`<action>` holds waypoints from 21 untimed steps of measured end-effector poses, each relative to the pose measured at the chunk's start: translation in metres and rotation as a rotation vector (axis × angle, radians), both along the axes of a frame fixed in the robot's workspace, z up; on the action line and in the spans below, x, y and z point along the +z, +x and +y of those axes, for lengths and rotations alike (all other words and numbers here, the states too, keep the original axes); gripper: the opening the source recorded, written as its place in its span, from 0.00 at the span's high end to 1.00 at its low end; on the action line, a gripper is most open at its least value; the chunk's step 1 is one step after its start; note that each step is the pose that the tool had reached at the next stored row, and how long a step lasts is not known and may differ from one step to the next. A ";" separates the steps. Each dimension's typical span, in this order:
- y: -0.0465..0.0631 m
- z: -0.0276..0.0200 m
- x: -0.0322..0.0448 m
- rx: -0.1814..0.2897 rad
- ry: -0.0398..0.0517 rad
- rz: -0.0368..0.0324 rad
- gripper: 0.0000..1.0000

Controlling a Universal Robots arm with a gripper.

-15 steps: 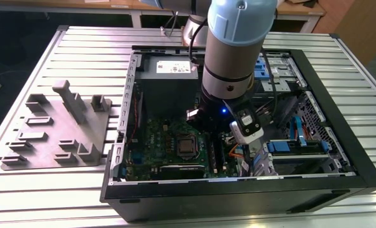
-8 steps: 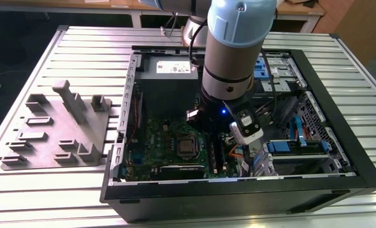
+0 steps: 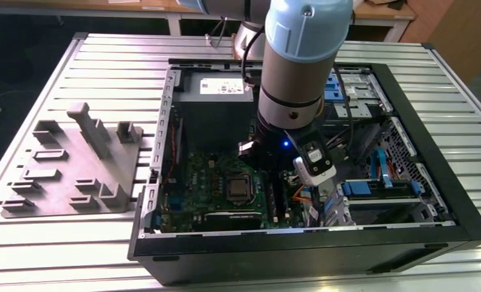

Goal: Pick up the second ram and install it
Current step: 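Insert the second ram into the second slot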

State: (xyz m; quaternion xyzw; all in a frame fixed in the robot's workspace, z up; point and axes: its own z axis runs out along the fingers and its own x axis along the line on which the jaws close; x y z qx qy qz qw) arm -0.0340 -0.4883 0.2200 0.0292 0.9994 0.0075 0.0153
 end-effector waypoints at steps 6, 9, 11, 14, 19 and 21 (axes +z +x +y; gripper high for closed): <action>0.000 0.0000 -0.0003 0.000 0.0002 -0.0001 0.81; 0.000 0.0000 -0.0003 0.000 0.0000 0.0000 0.81; 0.000 0.0001 -0.0013 0.000 0.0006 -0.0003 0.81; 0.000 0.0000 -0.0030 0.000 0.0009 -0.0005 0.81; 0.000 0.0000 -0.0051 0.000 0.0013 -0.0008 0.81; -0.001 0.0000 -0.0052 0.000 0.0014 -0.0008 0.81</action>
